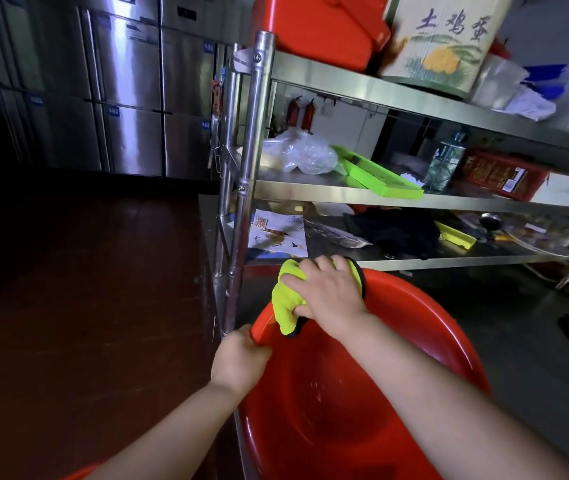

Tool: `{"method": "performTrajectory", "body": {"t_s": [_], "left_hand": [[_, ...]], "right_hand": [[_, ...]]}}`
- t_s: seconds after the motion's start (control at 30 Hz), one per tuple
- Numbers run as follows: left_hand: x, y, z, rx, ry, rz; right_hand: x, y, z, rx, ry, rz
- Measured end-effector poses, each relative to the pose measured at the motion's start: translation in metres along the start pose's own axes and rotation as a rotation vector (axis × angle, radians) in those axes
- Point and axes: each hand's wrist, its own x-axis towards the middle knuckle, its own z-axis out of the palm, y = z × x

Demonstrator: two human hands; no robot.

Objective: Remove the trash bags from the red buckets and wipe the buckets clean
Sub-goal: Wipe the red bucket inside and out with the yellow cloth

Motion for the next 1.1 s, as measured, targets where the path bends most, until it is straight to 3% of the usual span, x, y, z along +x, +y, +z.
{"method": "performTrajectory", "body": {"t_s": [0.13,0.4,0.53,0.63,0.73,0.83,1.1], "left_hand": [[-0.002,0.001,0.003,-0.050,-0.020,0.022],[-0.019,-0.021,0.001,-0.318,0.060,-0.102],[-0.028,-0.010,-0.010,-0.086,0.060,-0.023],[-0.008,0.018,-0.025,0.165,0.115,0.170],[0.019,0.051,-0.030,0.382,0.034,0.352],[0.028,0.064,-0.024,0.340,-0.083,0.374],[0.018,0.061,-0.010,0.239,-0.028,0.369]], "right_hand": [[-0.013,0.014,0.004,-0.071,0.094,0.059],[-0.041,0.070,0.002,-0.046,0.017,0.396],[-0.043,0.077,0.000,-0.053,0.022,0.328],[-0.040,0.073,-0.003,-0.064,0.086,0.224],[-0.034,0.059,-0.005,-0.031,0.183,0.088],[-0.032,0.046,-0.007,0.000,0.239,0.041],[-0.018,0.020,-0.010,0.007,0.234,-0.003]]}}
